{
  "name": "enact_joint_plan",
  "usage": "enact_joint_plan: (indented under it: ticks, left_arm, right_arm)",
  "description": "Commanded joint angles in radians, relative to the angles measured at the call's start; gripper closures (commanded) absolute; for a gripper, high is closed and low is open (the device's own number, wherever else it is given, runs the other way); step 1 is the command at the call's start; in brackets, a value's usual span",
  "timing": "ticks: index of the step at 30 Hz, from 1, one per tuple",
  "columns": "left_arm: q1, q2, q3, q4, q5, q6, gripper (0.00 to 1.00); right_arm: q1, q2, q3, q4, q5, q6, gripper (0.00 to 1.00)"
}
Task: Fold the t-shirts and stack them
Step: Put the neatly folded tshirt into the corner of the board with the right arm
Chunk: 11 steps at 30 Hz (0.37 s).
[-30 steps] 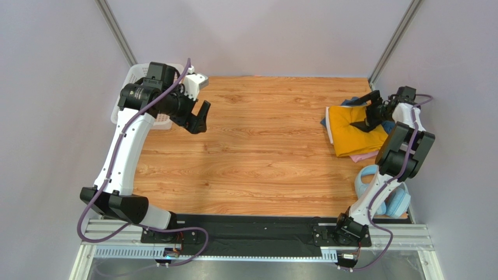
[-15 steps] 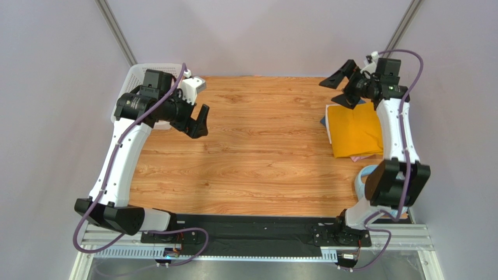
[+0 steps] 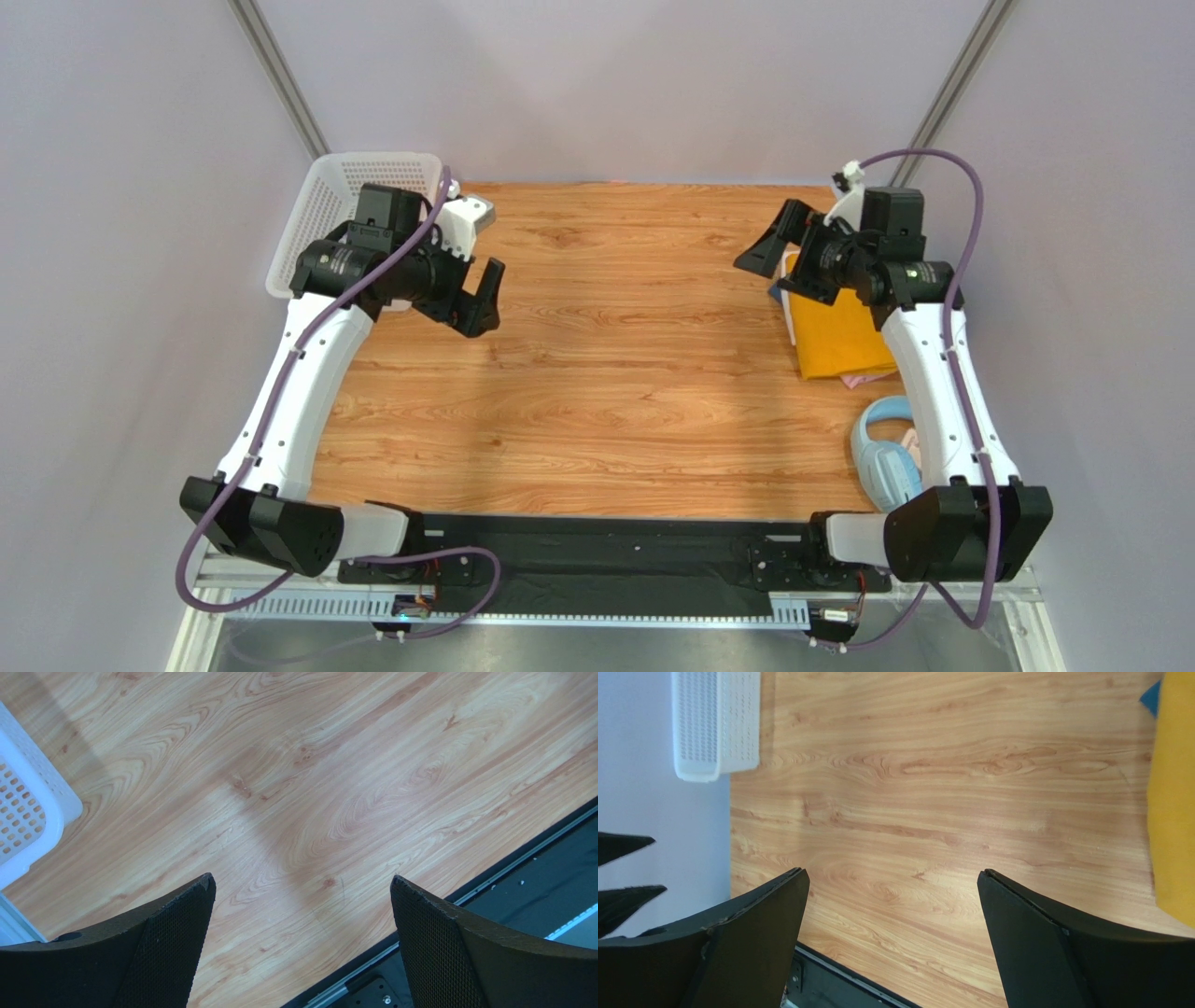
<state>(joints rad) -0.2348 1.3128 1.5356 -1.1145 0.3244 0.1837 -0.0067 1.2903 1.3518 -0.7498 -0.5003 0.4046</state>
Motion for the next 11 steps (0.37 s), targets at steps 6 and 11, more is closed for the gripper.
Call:
enact_joint_plan:
  ticks: [6, 11]
  left_arm:
    - [0.005, -0.046, -0.029, 0.116, -0.051, -0.041, 0.0]
    - [0.005, -0.044, -0.028, 0.13, -0.054, -0.043, 0.0]
  right_arm:
    - [0.14, -0.008, 0.056, -0.016, 0.111, -0.073, 0.0]
    - [0.149, -0.008, 0.073, -0.029, 0.12, -0.087, 0.0]
